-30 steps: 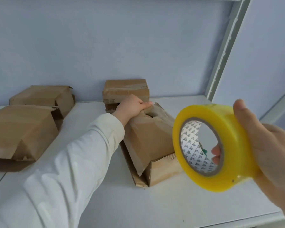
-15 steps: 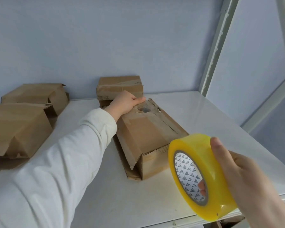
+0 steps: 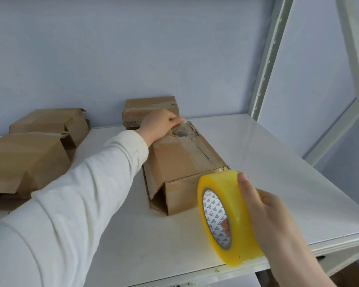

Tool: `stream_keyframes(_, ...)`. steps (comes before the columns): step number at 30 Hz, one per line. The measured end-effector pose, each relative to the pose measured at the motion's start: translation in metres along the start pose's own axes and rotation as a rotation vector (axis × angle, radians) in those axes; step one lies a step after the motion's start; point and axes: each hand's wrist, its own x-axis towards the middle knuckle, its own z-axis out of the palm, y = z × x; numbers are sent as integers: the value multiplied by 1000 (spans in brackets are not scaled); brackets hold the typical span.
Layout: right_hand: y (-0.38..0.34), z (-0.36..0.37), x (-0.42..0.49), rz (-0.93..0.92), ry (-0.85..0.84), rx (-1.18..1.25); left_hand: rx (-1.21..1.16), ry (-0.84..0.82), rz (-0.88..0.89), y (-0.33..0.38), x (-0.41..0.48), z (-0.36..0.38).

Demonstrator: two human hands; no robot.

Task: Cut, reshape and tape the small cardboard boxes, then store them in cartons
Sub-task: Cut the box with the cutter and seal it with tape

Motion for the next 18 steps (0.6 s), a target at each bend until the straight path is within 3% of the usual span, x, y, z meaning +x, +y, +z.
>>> stream_keyframes(3, -4, 15, 0, 14, -36, 195, -55, -62, 141, 29, -1, -17)
stream_keyframes(5, -7, 23, 2, 2, -34, 246, -95, -194, 176, 43, 1, -24)
stream_keyframes(8, -8, 29, 7, -8, -32, 289, 184, -403, 154, 43, -4, -3)
stream_keyframes(10, -8, 29, 8, -4, -38, 303, 296, -434, 151, 36, -3, 6)
stream_keyframes(18, -7, 33, 13, -7, -48, 283, 318, -431, 185, 47, -4, 11)
